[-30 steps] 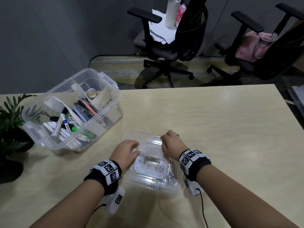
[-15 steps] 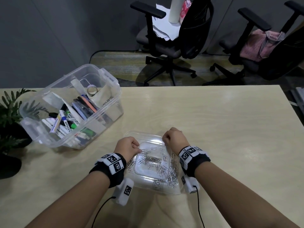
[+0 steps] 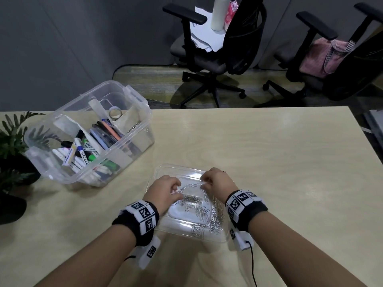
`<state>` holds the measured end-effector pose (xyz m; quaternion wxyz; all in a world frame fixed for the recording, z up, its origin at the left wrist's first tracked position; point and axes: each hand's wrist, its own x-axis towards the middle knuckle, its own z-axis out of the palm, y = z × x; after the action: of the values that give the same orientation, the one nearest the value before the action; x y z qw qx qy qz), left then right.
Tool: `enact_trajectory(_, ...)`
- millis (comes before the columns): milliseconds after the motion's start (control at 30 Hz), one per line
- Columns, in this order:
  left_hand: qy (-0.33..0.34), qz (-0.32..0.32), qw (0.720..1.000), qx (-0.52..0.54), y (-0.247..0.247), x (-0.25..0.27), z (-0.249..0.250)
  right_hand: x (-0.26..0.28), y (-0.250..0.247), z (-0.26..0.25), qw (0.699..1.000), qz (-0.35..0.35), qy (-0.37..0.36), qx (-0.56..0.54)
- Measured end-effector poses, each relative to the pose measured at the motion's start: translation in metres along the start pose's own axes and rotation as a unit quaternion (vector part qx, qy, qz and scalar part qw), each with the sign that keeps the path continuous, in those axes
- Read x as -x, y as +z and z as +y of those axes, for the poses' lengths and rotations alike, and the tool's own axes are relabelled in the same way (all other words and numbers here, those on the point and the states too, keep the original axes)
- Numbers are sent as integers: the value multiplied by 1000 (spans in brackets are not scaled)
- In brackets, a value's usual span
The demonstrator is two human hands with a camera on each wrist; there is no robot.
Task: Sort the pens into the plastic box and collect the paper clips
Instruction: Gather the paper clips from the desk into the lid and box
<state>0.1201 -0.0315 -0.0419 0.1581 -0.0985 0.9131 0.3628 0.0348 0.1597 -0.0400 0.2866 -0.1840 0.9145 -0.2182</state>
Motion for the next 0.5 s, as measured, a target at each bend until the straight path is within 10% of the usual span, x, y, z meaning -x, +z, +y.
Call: enact_trajectory(500, -33, -7, 999, -17, 4, -14, 15, -17, -13, -17, 997, -46, 64, 26)
